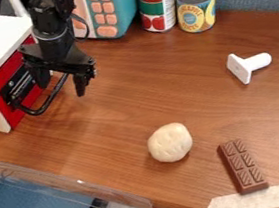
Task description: Pulls the door of the drawer and opens it
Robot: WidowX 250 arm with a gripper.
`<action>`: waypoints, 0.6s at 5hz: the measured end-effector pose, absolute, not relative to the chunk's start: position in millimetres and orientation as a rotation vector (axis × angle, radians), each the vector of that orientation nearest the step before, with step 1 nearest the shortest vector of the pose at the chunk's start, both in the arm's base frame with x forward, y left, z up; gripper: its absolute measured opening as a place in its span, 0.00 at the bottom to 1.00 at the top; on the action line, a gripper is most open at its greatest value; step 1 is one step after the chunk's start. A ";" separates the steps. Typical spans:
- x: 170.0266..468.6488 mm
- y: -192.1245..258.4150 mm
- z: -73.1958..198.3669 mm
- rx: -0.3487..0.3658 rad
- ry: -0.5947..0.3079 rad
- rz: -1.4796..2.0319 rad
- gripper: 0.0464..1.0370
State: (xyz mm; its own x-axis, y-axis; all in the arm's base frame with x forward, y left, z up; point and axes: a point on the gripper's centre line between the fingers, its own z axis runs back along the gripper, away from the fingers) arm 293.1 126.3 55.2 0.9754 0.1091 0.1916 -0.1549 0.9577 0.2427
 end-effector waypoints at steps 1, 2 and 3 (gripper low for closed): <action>284.3 139.1 52.2 0.271 -0.163 0.144 0.96; 283.3 143.2 45.3 0.286 -0.149 0.148 0.93; 280.4 145.3 38.1 0.285 -0.126 0.182 0.65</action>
State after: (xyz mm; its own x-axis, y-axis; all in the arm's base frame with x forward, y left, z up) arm 280.4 145.3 38.1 0.9757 0.1607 0.1491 -0.1962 0.9435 0.2670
